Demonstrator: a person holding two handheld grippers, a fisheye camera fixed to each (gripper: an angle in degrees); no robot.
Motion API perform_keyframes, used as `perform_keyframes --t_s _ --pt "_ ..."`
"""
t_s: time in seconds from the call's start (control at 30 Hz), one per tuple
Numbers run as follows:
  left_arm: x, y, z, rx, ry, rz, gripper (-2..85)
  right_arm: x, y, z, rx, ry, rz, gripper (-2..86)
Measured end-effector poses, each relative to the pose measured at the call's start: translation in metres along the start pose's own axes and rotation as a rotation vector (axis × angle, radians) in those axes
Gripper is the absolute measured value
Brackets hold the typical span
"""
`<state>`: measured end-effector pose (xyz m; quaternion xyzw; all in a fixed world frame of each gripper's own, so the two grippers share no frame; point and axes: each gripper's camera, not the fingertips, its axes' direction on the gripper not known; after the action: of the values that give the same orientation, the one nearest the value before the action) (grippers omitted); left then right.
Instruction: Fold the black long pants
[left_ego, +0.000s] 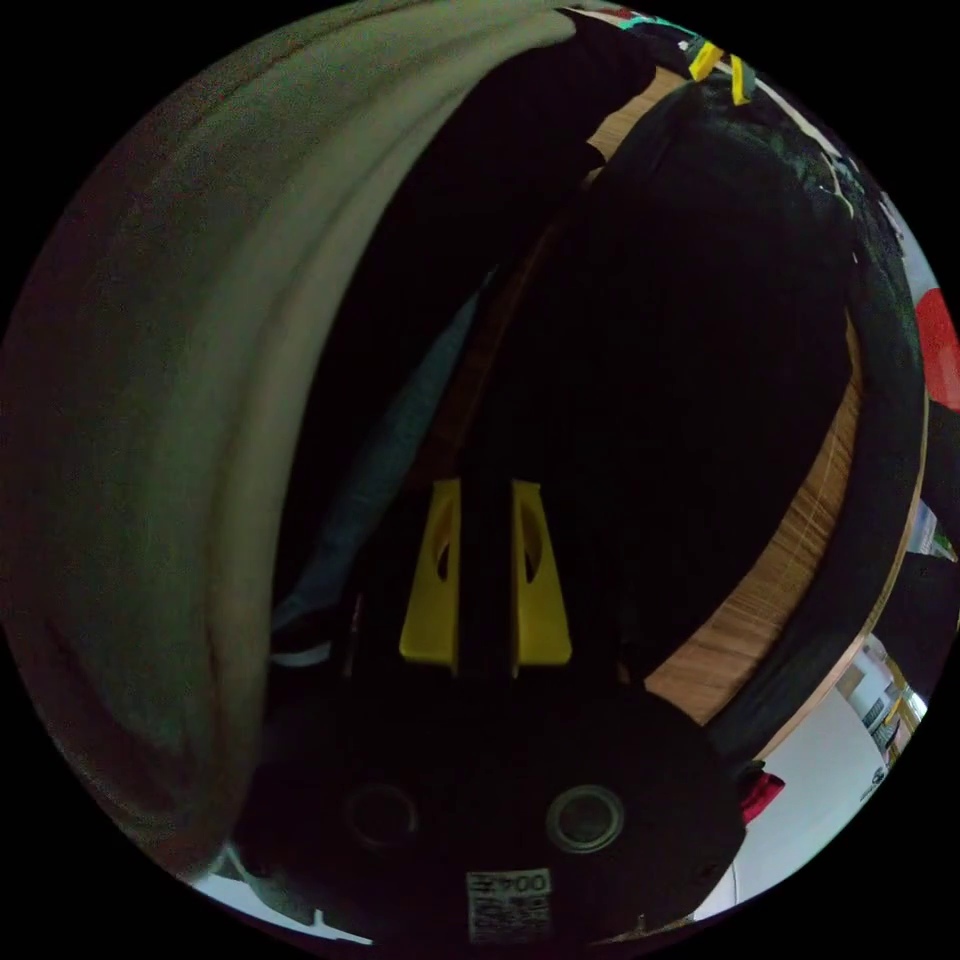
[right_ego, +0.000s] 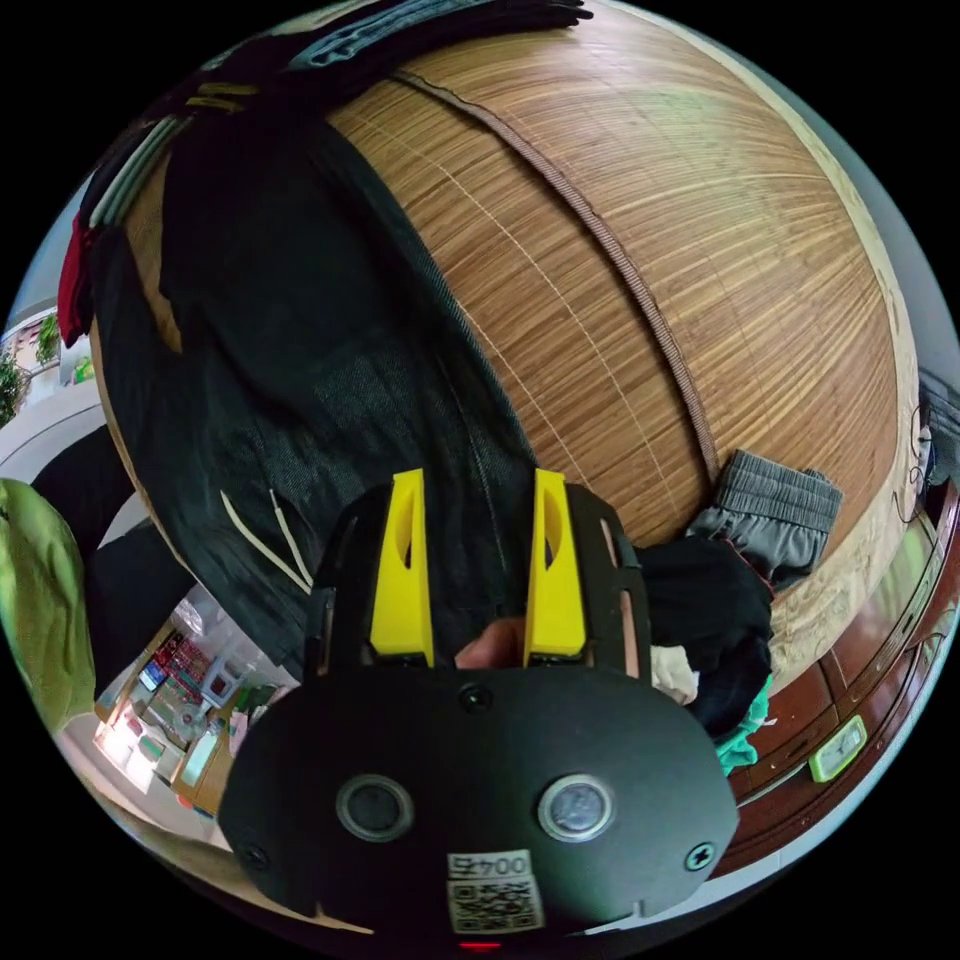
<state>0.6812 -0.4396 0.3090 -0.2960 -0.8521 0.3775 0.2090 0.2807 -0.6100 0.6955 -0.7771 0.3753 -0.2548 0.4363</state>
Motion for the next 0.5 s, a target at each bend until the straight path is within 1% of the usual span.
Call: perform_keyframes --t_s 0.07,0.17,0.27,0.37,0.47,0.5 --pt "-0.007 0.001 -0.009 -0.007 0.015 0.012 7.3 0.010 -0.002 -0.002 -0.010 0.019 0.012 17.2" --pt "-0.015 0.003 -0.023 -0.008 0.023 0.005 7.1 0.019 -0.010 0.006 -0.073 0.031 0.013 17.5" --pt "-0.019 0.003 -0.035 -0.016 0.025 -0.004 6.8 0.021 -0.021 0.016 -0.131 0.009 -0.007 16.9" --pt "-0.019 0.002 -0.043 -0.022 0.025 -0.013 6.1 0.015 -0.030 0.026 -0.184 0.053 -0.041 13.2" --pt "-0.014 -0.001 -0.048 -0.022 0.025 -0.025 4.1 0.011 -0.035 0.023 -0.197 0.021 -0.059 8.4" --pt "-0.007 -0.004 -0.049 -0.028 -0.011 -0.014 3.5 0.009 -0.034 0.018 -0.189 0.015 -0.052 6.9"
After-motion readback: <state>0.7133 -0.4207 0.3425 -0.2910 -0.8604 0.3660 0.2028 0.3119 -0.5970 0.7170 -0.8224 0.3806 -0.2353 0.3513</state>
